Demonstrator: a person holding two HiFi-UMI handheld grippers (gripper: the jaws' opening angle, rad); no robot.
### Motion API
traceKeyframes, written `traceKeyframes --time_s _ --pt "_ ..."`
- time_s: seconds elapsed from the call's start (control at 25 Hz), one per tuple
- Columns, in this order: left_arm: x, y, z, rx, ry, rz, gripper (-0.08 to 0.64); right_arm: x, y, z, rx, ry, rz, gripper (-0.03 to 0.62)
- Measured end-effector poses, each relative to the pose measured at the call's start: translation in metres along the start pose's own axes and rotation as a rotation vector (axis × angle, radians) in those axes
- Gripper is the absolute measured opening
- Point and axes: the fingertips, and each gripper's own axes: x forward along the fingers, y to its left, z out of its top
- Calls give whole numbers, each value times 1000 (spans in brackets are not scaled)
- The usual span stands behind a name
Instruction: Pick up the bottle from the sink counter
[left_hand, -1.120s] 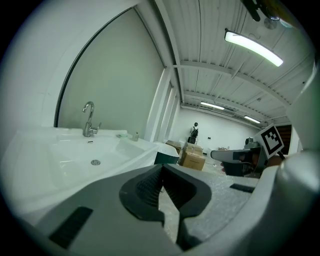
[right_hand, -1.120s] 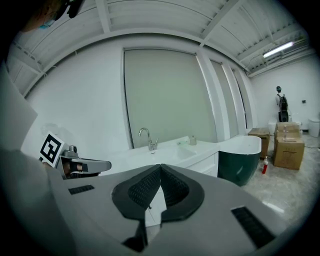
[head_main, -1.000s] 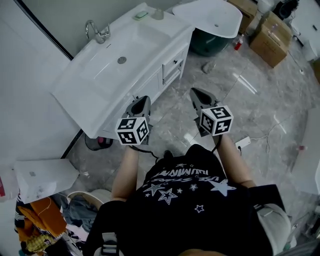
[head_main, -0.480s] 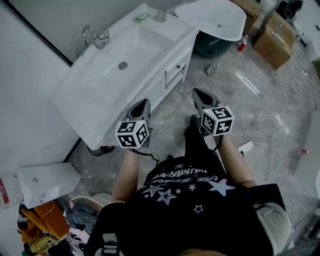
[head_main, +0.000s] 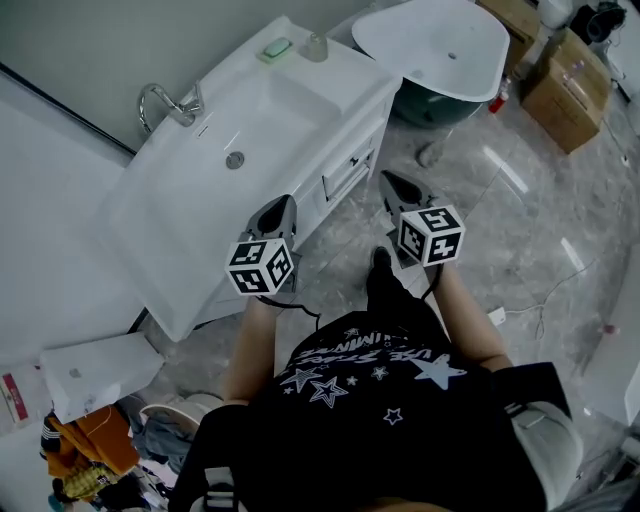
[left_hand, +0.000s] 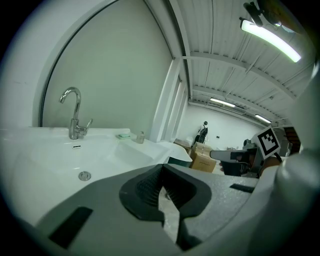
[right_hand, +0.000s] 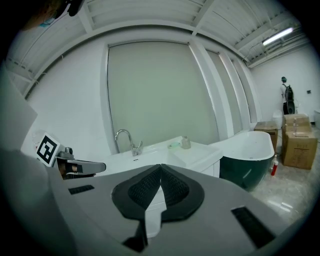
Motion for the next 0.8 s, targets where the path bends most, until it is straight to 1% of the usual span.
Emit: traceKeyframes --time_s 0.24,0.48,0.68,0.8 --pt "82 -7 38 -7 -8 48 9 53 -72 42 -1 9 62 6" --pt "152 2 73 -24 -36 118 9 105 -132 79 -14 6 125 6" --pt "188 5 97 -16 -64 163 9 128 -164 91 -10 15 159 6" --pt "203 9 107 -8 -67 173 9 139 -175 92 -6 21 166 6"
